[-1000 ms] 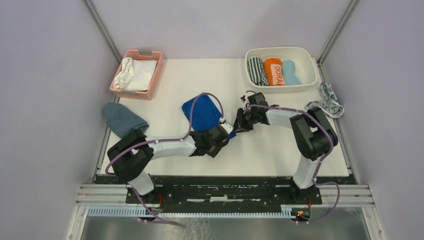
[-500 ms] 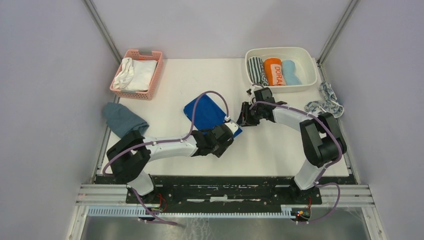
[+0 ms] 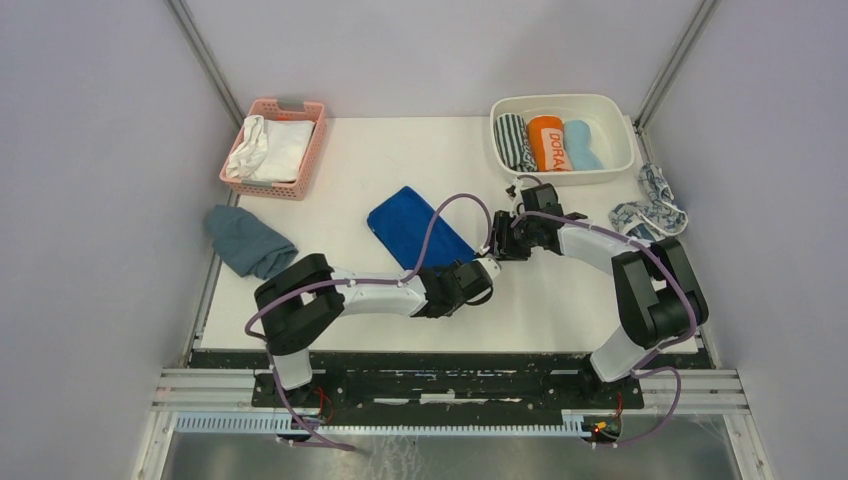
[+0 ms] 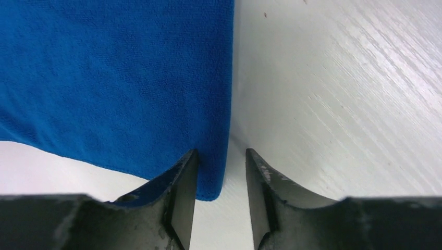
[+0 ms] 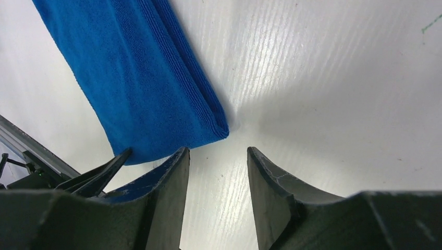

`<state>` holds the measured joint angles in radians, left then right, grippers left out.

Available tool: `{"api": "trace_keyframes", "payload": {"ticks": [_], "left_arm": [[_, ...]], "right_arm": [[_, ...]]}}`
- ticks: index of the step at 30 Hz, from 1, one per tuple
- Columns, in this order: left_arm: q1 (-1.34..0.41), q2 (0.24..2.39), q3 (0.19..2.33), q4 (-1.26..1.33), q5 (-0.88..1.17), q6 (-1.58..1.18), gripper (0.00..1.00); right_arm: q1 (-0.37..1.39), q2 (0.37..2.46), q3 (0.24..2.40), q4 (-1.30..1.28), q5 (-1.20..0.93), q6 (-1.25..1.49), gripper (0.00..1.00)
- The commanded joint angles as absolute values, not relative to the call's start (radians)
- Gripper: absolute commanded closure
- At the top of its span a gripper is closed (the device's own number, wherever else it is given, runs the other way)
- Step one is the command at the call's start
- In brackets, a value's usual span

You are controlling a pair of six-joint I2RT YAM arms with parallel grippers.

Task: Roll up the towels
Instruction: Roll the towel at the center of the board.

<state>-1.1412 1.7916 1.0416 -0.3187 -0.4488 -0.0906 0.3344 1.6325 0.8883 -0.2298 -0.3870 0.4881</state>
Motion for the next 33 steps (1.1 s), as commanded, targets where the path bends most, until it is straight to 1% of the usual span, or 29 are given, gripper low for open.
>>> {"api": "trace_keyframes", "payload": {"ticks": [1, 3, 6, 10, 13, 16, 25, 30, 33], "left_arm": [[-1.141, 1.846, 1.072, -0.355, -0.483, -0.051, 0.58], [-1.141, 1.86, 1.071, -0.37, -0.482, -0.059, 0.65], [-1.141, 1.878, 1.068, -0.384, -0.485, -0.072, 0.78], [-1.141, 1.874, 1.076, -0.378, -0.469, -0.086, 0.97], [-1.134, 1.839, 1.081, -0.345, -0.394, -0.106, 0.97], [-1.097, 1.787, 1.066, -0.286, -0.243, -0.15, 0.97], [-0.878, 1.667, 0.967, -0.13, 0.154, -0.308, 0.97], [-0.777, 1.649, 0.919, -0.039, 0.319, -0.401, 0.97], [-0.738, 1.651, 0.9, -0.009, 0.372, -0.436, 0.97]], "right_arm": [[0.324, 1.57, 0.871, -0.18, -0.382, 0.475, 0.47], [0.322, 1.559, 0.867, -0.176, -0.382, 0.474, 0.46], [0.322, 1.546, 0.865, -0.176, -0.383, 0.471, 0.46], [0.322, 1.527, 0.848, -0.164, -0.374, 0.48, 0.45], [0.323, 1.518, 0.828, -0.146, -0.379, 0.502, 0.45], [0.322, 1.501, 0.79, -0.119, -0.375, 0.532, 0.45], [0.321, 1.479, 0.727, -0.039, -0.391, 0.593, 0.42], [0.324, 1.511, 0.71, 0.042, -0.446, 0.654, 0.4], [0.329, 1.538, 0.707, 0.101, -0.477, 0.697, 0.38]]}}
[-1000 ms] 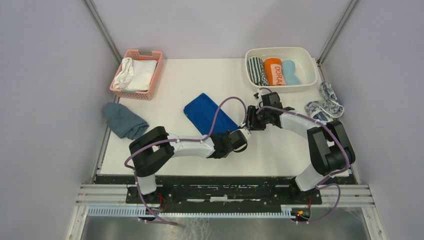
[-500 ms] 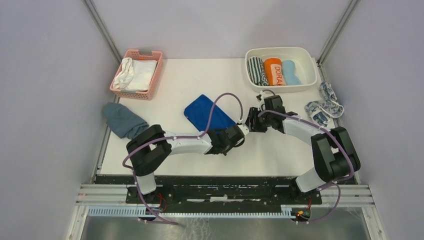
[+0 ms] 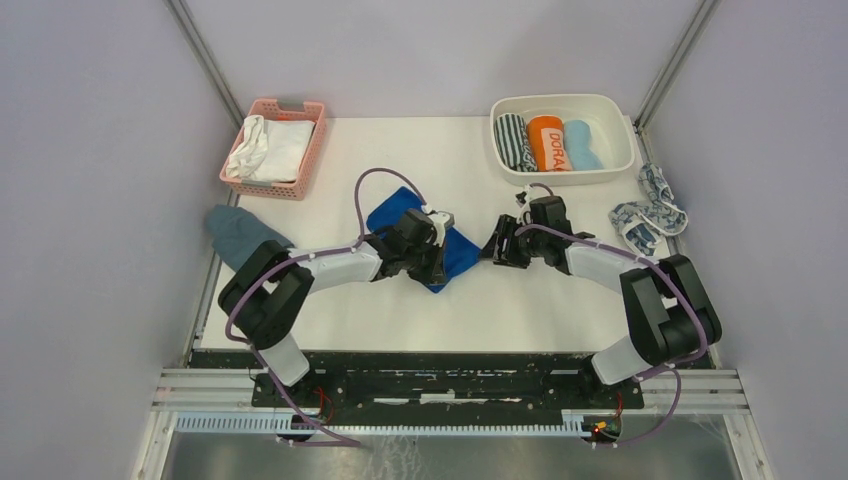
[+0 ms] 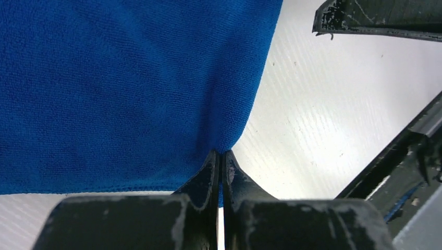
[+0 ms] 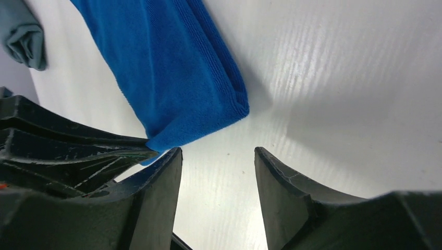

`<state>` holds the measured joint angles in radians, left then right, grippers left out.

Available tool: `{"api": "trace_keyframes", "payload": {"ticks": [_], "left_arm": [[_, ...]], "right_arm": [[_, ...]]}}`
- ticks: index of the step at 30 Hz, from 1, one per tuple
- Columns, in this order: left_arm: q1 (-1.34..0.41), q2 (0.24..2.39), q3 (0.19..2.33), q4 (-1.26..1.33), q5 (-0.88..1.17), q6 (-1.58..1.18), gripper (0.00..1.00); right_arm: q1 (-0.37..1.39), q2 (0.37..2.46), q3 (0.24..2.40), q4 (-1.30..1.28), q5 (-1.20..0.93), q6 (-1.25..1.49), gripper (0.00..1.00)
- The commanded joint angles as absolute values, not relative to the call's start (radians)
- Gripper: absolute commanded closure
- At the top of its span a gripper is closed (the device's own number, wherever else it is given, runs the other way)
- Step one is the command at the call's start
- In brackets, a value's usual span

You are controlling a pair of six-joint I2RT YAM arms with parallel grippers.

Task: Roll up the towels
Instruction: Roll the towel at the center of the board.

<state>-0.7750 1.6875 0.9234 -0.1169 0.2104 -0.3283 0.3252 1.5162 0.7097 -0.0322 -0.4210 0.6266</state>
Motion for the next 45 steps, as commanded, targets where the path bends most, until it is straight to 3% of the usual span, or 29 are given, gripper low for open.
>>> {"api": "trace_keyframes", "payload": {"ticks": [1, 10, 18, 23, 27, 30, 33, 41, 45], "left_arm": [[-0.729, 1.652, 0.894, 0.002, 0.388, -0.445, 0.97], [-0.701, 1.661, 0.867, 0.039, 0.417, -0.481, 0.97], [-0.701, 1.66, 0.87, 0.011, 0.391, -0.447, 0.97], [-0.707, 1.631, 0.861, -0.027, 0.325, -0.416, 0.97], [-0.757, 1.576, 0.862, -0.062, 0.184, -0.378, 0.77], [-0.822, 1.532, 0.872, -0.075, 0.05, -0.349, 0.61], [-0.917, 1.506, 0.882, -0.071, -0.132, -0.315, 0.51], [-1.121, 1.61, 0.957, -0.072, -0.423, -0.178, 0.36], [-1.188, 1.703, 1.016, -0.094, -0.539, -0.142, 0.35]], "right_arm": [[0.333, 1.549, 0.71, 0.116, -0.479, 0.708, 0.38], [0.367, 1.675, 0.731, 0.219, -0.422, 0.849, 0.39], [0.406, 1.733, 0.773, 0.181, -0.35, 0.9, 0.49], [0.411, 1.707, 0.833, 0.003, -0.275, 0.878, 0.71], [0.434, 1.683, 0.902, -0.182, -0.202, 0.847, 0.89], [0.441, 1.684, 0.944, -0.272, -0.178, 0.841, 0.92], [0.444, 1.685, 0.966, -0.318, -0.172, 0.847, 0.91], [0.446, 1.693, 1.005, -0.385, -0.152, 0.87, 0.9], [0.448, 1.699, 1.021, -0.409, -0.152, 0.885, 0.9]]}}
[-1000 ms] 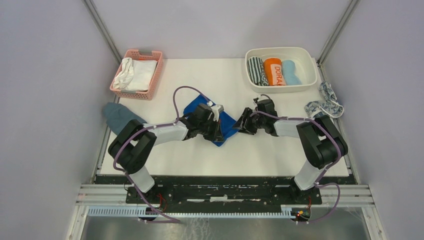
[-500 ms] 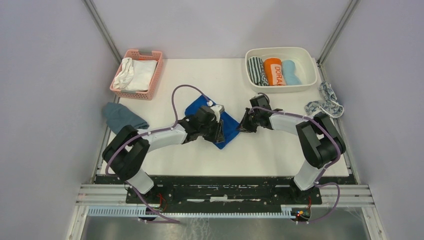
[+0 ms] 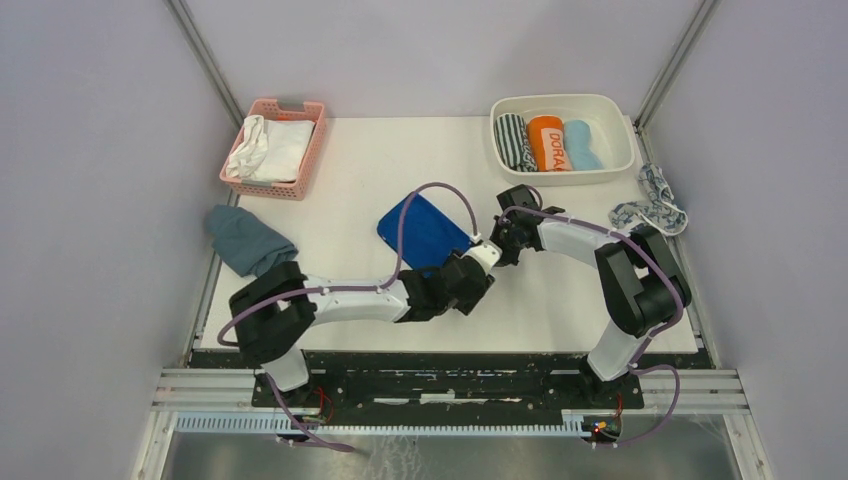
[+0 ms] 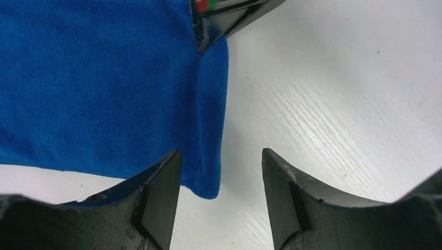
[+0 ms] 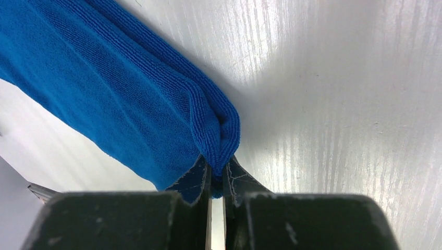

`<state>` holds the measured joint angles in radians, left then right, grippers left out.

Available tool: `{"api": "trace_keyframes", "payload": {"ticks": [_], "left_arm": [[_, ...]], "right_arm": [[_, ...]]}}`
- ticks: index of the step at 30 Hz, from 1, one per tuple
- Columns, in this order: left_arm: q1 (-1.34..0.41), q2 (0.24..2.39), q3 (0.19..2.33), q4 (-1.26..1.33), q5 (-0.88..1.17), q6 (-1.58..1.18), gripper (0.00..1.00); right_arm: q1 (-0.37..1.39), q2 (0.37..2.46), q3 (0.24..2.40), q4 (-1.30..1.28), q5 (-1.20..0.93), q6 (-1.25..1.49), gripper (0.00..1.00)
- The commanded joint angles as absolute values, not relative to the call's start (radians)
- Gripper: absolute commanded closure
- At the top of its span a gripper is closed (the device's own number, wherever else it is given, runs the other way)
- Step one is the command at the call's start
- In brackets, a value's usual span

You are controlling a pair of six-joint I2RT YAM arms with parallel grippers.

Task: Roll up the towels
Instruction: Roll the towel at the center of the board.

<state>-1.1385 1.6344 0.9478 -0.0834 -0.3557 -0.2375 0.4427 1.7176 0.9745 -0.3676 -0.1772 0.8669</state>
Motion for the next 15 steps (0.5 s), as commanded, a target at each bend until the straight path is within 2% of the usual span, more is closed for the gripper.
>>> {"api": "trace_keyframes", "payload": {"ticks": [1, 6, 10, 13, 15], "left_arm": [[-1.2, 1.719, 1.023, -0.092, -0.544, -0.133, 0.35], [-1.242, 1.805, 1.064, -0.101, -0.624, -0.112, 0.38], [-1.247, 1.856, 1.086, -0.124, -0.706, -0.115, 0.45], [-1.247, 1.877, 1.087, -0.122, -0.724, -0.111, 0.54], [-1.246, 1.893, 1.095, -0.136, -0.732, -0.112, 0.67]], "right_arm": [[0.448, 1.699, 1.021, -0.411, -0.151, 0.888, 0.9], [0.447, 1.708, 1.035, -0.426, -0.152, 0.893, 0.9], [0.448, 1.702, 1.031, -0.425, -0.152, 0.896, 0.9], [0.448, 1.701, 1.022, -0.42, -0.153, 0.897, 0.9], [0.448, 1.7, 1.017, -0.417, -0.157, 0.896, 0.91]]}}
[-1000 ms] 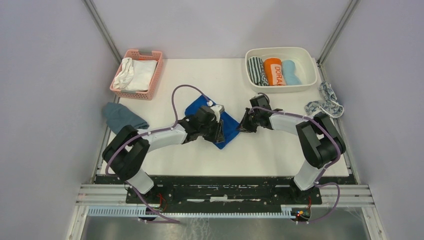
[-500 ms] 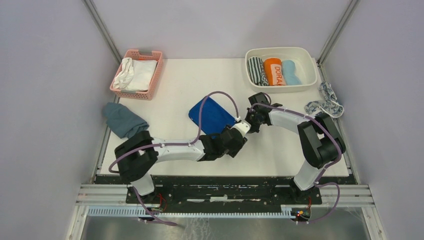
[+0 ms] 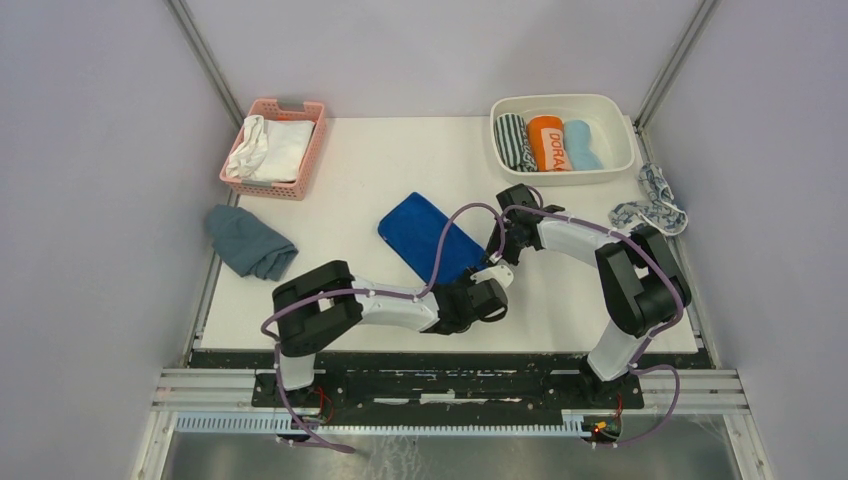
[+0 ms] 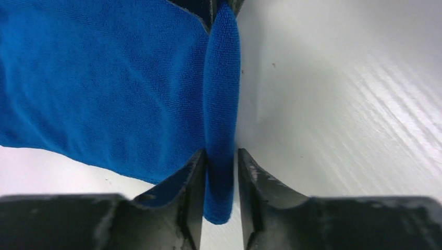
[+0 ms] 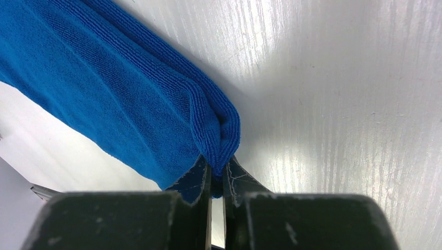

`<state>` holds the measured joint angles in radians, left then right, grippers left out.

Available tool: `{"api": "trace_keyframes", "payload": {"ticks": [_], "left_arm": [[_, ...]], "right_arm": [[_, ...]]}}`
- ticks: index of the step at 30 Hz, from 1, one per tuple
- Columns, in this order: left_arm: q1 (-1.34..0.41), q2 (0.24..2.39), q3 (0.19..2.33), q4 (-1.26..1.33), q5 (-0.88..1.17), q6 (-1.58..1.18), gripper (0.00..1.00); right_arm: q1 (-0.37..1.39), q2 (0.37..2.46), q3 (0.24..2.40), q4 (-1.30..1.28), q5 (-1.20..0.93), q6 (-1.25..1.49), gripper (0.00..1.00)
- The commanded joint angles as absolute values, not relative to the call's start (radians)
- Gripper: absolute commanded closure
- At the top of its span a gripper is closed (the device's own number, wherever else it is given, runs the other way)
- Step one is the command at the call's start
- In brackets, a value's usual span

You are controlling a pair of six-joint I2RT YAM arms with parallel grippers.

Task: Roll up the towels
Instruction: Roll the towel at the center of the board.

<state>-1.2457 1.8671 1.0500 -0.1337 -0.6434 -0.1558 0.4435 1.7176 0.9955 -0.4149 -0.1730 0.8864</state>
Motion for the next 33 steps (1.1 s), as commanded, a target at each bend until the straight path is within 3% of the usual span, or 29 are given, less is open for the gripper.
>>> {"api": "trace_keyframes", "payload": {"ticks": [1, 5, 17, 22, 33], "left_arm": [[-1.247, 1.899, 1.099, -0.144, -0.73, -0.114, 0.72], [-1.242, 1.87, 1.098, -0.158, -0.66, -0.12, 0.97], [-0.901, 1.717, 0.982, -0.015, 0.141, -0.369, 0.97], [-0.778, 1.773, 0.921, 0.097, 0.368, -0.517, 0.97], [-0.629, 1.855, 0.785, 0.318, 0.527, -0.761, 0.97]], "right_arm": [[0.448, 1.697, 1.013, -0.413, -0.156, 0.897, 0.91], [0.447, 1.688, 1.012, -0.392, -0.172, 0.872, 0.88], [0.409, 1.516, 0.939, -0.185, -0.295, 0.73, 0.51], [0.346, 1.493, 0.845, -0.073, -0.338, 0.778, 0.48], [0.312, 1.609, 0.744, 0.203, -0.434, 0.887, 0.51]]}}
